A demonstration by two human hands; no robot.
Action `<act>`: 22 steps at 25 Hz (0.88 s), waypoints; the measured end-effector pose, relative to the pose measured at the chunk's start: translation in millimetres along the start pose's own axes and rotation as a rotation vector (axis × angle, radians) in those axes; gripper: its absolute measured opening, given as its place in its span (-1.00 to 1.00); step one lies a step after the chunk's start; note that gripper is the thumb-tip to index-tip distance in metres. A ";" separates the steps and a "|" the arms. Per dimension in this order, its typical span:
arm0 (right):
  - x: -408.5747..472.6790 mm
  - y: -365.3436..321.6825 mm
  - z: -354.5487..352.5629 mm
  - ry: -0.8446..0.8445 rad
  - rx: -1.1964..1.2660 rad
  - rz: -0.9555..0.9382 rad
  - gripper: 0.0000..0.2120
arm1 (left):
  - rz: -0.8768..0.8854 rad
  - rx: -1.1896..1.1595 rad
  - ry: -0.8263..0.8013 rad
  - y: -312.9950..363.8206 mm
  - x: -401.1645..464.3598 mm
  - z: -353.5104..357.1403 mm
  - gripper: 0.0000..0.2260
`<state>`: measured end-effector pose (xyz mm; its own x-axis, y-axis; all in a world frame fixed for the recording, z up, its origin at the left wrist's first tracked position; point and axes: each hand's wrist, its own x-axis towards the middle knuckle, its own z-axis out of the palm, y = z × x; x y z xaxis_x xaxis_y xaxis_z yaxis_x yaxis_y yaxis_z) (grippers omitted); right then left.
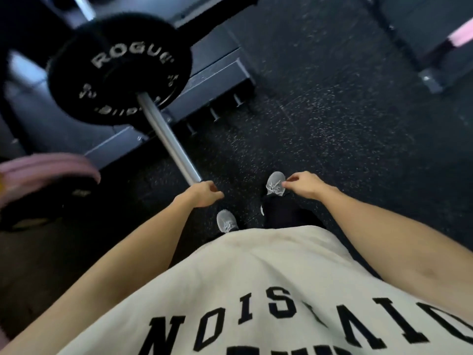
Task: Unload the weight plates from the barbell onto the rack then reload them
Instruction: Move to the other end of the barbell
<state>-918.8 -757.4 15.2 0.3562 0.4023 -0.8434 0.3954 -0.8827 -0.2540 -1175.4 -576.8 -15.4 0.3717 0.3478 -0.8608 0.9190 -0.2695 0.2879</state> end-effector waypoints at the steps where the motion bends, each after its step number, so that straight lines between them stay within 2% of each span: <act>1: -1.9 11.1 -6.6 0.023 0.046 0.026 -0.63 | 0.030 0.051 -0.018 17.8 6.4 -6.1 -0.61; 6: 6.6 66.7 -49.8 0.072 0.203 0.114 -0.64 | 0.145 0.255 -0.070 120.8 51.6 -37.4 -0.65; 10: 35.4 105.2 -112.0 0.065 0.252 0.119 -0.88 | 0.150 0.318 -0.054 214.5 96.0 -55.0 -0.68; 11: 43.1 113.8 -133.4 0.052 0.250 0.121 -0.87 | 0.148 0.315 -0.044 239.0 104.8 -59.6 -0.70; 15: 78.9 138.8 -229.2 0.087 0.204 0.106 -0.59 | 0.132 0.276 0.003 328.0 134.5 -82.1 -0.70; 22: 169.7 128.3 -371.1 0.033 0.169 0.055 -0.59 | 0.059 0.165 0.066 429.0 206.5 -157.2 -0.66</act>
<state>-493.5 -712.2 15.2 0.4019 0.3571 -0.8432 0.2274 -0.9309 -0.2858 -683.7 -479.4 -3.6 0.4367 0.3834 -0.8138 0.8635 -0.4325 0.2596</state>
